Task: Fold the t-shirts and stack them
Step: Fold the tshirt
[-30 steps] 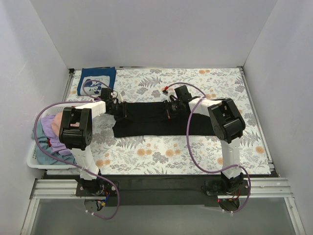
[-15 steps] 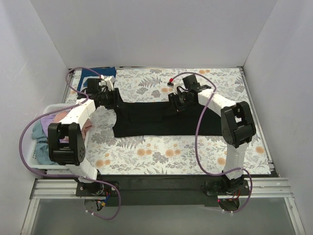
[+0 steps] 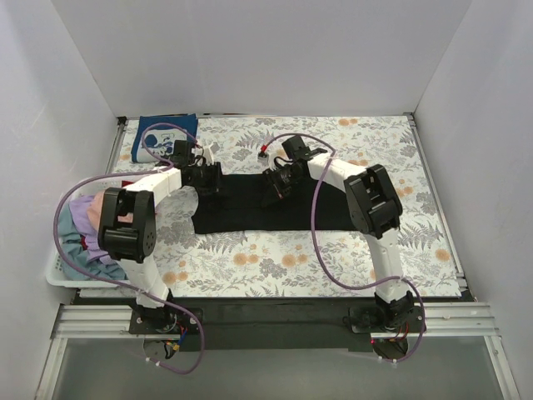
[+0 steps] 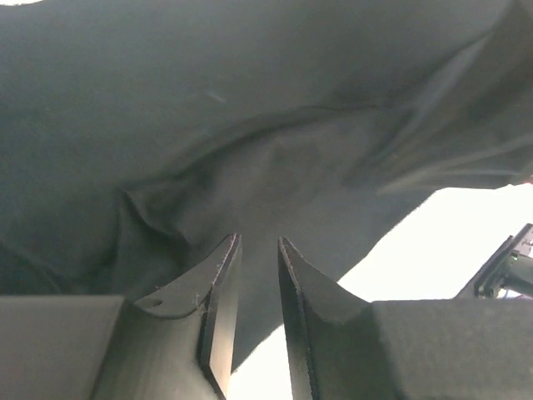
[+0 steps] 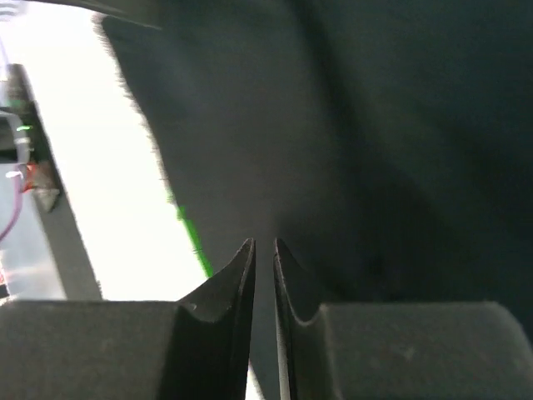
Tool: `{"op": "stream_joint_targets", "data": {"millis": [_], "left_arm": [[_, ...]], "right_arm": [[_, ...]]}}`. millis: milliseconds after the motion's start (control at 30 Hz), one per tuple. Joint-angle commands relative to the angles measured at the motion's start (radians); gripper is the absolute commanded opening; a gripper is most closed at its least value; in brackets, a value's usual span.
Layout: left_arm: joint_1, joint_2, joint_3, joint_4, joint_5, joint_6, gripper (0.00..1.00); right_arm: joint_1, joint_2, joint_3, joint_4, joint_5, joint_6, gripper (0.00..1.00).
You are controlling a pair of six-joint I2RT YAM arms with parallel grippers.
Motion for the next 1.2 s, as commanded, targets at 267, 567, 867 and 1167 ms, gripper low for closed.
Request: {"op": "stream_joint_targets", "data": {"millis": [267,567,867,1167], "left_arm": [[0.004,0.29,0.175,0.064,-0.074,-0.03,0.2],[-0.004,0.569,0.664,-0.112,-0.199,0.096,0.32],[-0.059,0.419,0.753,-0.066,-0.19,0.104,0.37],[-0.118,0.243,0.522,-0.056,-0.219,0.064,0.37]], "right_arm": [[-0.058,0.167,0.126,0.012,0.016,0.006,0.19],[-0.221,-0.102,0.136,-0.266,-0.006,-0.181,0.51],[-0.343,-0.287,-0.09,-0.454,0.456,-0.602,0.41],[-0.343,-0.235,-0.207,-0.436,0.597,-0.651,0.24]]}}
